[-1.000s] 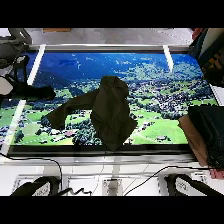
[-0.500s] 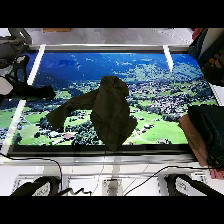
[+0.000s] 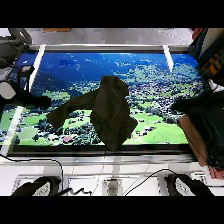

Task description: Fold the clothes and pants, and hang the long-sleeved shirts on hangers.

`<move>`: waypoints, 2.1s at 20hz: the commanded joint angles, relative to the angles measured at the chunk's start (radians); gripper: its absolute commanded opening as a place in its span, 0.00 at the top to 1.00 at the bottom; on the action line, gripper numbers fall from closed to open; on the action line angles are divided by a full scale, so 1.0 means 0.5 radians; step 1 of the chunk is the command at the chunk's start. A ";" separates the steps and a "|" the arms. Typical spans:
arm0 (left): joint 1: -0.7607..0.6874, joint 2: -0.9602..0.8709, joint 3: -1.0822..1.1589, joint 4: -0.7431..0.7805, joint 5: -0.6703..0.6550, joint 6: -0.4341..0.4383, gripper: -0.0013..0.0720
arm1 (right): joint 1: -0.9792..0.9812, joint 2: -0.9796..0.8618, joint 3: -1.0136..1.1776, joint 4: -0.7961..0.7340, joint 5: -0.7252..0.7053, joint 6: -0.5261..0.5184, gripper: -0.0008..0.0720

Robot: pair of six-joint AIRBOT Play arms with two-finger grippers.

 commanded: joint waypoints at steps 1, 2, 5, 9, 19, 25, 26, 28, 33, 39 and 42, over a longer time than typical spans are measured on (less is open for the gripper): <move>0.014 0.027 -0.227 -0.093 0.121 0.061 0.49 | 0.282 0.172 -0.769 0.407 -0.176 -0.076 0.95; 0.007 0.027 -0.270 -0.158 0.126 0.078 0.49 | 0.406 0.169 -0.966 0.520 -0.347 -0.076 0.89; 0.006 0.025 -0.335 -0.335 0.126 0.135 0.49 | 0.769 0.150 -1.347 0.721 -1.022 -0.069 0.60; 0.006 0.024 -0.336 -0.375 0.127 0.134 0.49 | 1.021 -0.005 -1.382 0.980 -1.448 -0.034 0.36; 0.006 0.024 -0.336 -0.374 0.127 0.134 0.49 | 1.017 -0.533 -1.012 1.236 -1.543 -0.145 0.36; 0.006 0.023 -0.336 -0.375 0.125 0.134 0.49 | 1.017 -0.533 -0.976 1.064 -1.662 -0.117 0.37; 0.006 0.023 -0.336 -0.375 0.125 0.134 0.49 | 1.017 -0.533 -0.976 0.953 -1.654 -0.043 0.37; 0.006 0.023 -0.336 -0.375 0.124 0.134 0.49 | 1.017 -0.533 -0.977 0.726 -1.608 0.105 0.37; 0.006 0.023 -0.336 -0.375 0.117 0.134 0.49 | 0.960 -0.533 -0.978 0.660 -1.460 0.189 0.36; 0.006 0.023 -0.336 -0.375 0.119 0.134 0.49 | 0.858 -0.542 -0.977 0.961 -1.625 0.214 0.36; 0.006 0.019 -0.337 -0.376 0.118 0.133 0.49 | 0.858 -0.640 -0.977 1.102 -1.552 0.117 0.36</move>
